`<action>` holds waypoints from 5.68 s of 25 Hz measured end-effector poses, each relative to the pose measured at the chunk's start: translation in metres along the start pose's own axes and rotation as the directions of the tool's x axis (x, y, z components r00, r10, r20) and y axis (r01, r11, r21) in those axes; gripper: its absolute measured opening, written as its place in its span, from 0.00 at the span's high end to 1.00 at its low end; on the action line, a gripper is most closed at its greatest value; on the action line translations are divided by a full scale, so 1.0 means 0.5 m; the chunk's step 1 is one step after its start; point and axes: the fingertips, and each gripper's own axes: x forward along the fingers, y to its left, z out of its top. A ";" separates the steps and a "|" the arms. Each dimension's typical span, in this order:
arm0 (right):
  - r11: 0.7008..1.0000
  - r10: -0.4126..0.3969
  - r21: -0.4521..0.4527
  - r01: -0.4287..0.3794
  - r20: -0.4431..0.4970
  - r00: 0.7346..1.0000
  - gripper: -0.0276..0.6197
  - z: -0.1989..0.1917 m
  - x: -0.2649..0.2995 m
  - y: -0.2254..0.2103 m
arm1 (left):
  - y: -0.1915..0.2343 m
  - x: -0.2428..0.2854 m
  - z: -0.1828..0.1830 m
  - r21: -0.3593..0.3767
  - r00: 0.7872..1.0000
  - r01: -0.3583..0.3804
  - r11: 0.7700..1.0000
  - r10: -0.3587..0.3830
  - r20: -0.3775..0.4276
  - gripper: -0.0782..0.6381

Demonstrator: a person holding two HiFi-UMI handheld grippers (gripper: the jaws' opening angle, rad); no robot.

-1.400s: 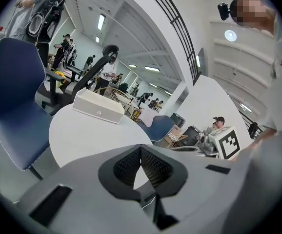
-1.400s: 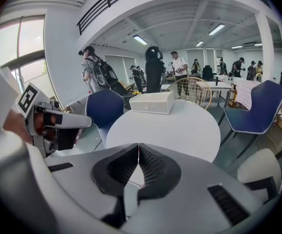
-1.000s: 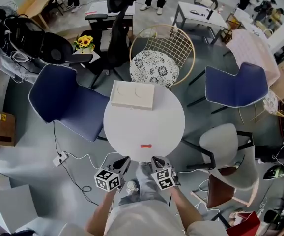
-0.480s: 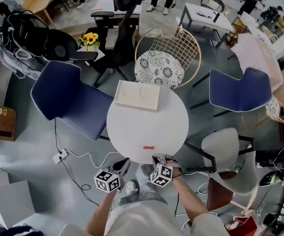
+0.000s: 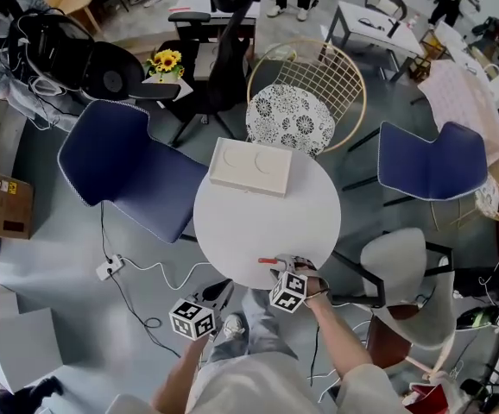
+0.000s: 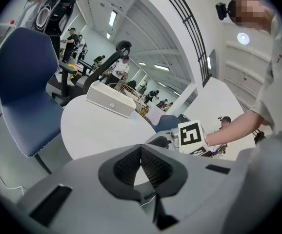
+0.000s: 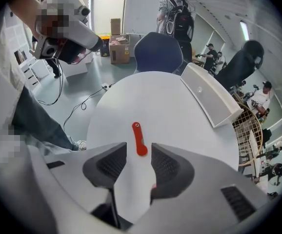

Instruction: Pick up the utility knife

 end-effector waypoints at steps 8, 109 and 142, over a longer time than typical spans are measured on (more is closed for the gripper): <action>0.993 0.121 0.014 -0.121 -0.013 0.993 0.74 0.002 0.023 -0.003 | 0.009 -0.008 -0.013 -0.022 1.000 -0.019 1.000 0.019 -0.001 0.87; 0.610 -0.597 0.787 -0.094 0.534 0.598 0.83 -0.020 -0.605 0.453 | -0.460 -0.340 -0.203 0.328 0.964 0.106 0.939 -0.178 0.198 0.87; 0.607 -0.599 0.791 -0.073 0.517 0.612 0.83 -0.118 -0.644 0.762 | -0.584 -0.479 -0.482 0.297 0.964 0.107 0.949 -0.172 0.202 0.87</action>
